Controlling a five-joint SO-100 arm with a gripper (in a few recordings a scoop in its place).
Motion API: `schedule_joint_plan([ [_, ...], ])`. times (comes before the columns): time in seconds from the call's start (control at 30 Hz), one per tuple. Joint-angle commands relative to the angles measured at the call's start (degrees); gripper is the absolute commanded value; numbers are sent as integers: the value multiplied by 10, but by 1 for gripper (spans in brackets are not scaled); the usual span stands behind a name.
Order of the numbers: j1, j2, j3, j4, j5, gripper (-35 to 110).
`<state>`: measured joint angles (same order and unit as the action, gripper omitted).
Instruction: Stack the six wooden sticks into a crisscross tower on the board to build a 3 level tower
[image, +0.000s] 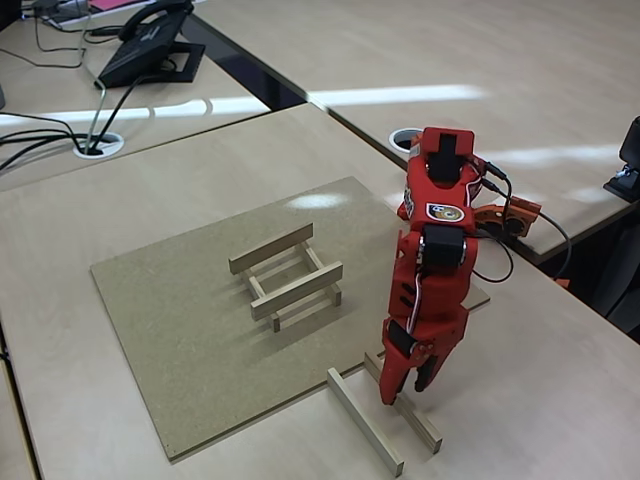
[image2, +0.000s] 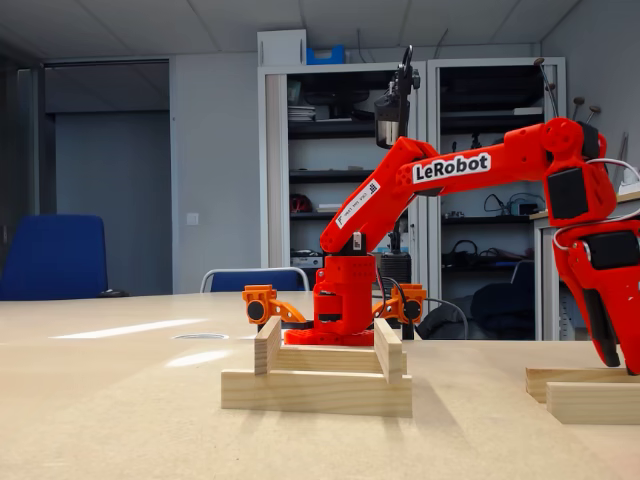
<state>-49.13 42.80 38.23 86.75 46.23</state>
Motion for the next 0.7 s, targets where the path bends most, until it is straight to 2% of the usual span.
schedule_joint_plan([
  [0.0, -6, 6, -23, 0, 8, 20],
  [0.53, 10, -34, -61, -2, 11, 17],
  [0.67, 13, -43, -71, -4, 23, 9],
])
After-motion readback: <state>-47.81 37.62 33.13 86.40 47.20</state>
